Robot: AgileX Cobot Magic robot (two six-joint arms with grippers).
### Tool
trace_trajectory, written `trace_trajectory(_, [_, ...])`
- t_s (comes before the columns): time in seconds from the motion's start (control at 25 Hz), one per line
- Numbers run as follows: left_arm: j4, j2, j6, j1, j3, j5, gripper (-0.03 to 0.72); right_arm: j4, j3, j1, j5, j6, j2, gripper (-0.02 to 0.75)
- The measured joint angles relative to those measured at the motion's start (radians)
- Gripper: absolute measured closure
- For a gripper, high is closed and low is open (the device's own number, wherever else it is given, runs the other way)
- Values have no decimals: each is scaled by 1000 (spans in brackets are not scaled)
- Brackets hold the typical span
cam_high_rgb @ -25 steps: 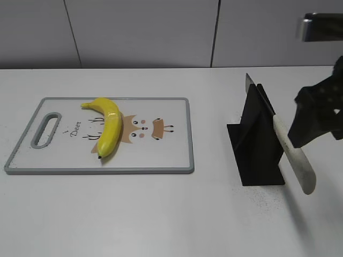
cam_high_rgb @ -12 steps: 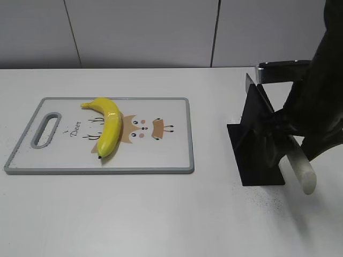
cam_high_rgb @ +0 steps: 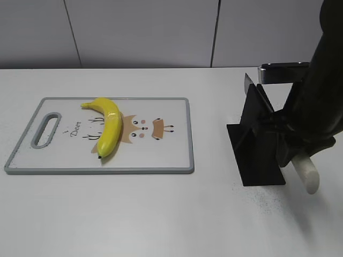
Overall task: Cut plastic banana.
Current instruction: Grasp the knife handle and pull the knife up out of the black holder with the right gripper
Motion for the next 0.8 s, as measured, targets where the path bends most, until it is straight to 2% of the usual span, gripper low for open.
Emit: trace_trajectory(0.8, [0,0,0,0,0,0,98,-8,-3,0,43,53,-61,578])
